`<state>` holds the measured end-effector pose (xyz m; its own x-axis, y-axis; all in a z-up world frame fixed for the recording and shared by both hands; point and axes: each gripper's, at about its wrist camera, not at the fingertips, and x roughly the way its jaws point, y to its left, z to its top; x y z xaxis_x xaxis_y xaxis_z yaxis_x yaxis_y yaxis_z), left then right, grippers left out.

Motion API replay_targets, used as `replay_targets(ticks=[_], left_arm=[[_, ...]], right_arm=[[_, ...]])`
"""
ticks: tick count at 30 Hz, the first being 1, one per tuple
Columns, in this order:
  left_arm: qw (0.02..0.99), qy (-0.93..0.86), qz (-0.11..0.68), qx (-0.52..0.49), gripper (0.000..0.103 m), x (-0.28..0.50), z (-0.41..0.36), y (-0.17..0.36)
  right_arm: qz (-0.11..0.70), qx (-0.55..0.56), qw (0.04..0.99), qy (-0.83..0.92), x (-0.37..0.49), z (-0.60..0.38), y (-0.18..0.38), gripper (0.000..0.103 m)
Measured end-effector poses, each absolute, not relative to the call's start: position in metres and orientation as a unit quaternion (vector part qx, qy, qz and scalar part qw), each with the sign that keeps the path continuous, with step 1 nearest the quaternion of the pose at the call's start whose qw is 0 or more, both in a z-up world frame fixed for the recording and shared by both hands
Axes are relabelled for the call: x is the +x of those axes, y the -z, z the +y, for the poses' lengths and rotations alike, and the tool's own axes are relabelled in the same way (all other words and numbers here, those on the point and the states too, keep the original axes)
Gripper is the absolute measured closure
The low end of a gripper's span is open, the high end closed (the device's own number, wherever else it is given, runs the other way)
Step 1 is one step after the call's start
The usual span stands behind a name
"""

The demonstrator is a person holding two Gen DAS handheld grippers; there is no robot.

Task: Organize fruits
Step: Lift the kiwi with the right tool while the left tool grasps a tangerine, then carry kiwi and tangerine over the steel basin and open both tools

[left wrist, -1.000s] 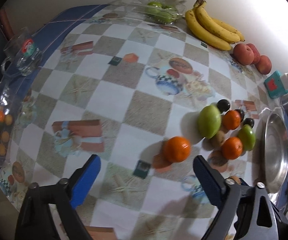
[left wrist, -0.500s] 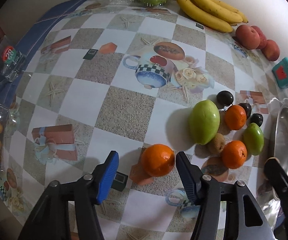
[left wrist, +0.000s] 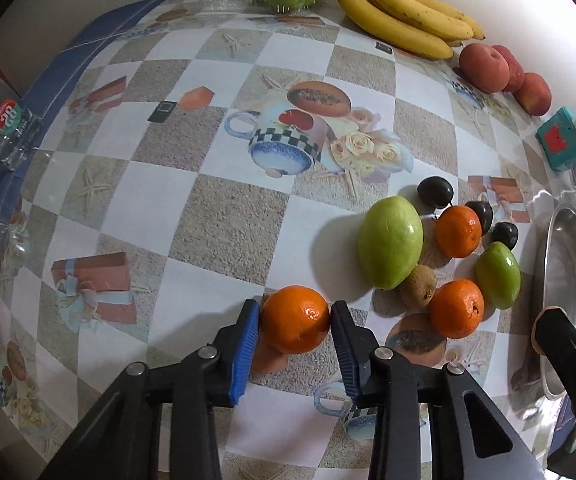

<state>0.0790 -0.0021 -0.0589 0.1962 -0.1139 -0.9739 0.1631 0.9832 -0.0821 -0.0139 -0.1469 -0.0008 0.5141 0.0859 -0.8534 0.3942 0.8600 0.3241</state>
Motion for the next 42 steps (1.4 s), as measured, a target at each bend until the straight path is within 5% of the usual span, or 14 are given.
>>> replay_targets(ticks=[17,42], left_arm=[[0.807,0.116,0.578,0.031,0.064,0.075,-0.02,0.006],[0.774,0.318,0.541,0.086,0.064,0.037,-0.2,0.003]], right_arm=[[0.478,0.264,0.83,0.115,-0.014,-0.172,0.0,0.076],[0.441,0.383,0.768,0.263,-0.076,-0.306,0.025,0.076]])
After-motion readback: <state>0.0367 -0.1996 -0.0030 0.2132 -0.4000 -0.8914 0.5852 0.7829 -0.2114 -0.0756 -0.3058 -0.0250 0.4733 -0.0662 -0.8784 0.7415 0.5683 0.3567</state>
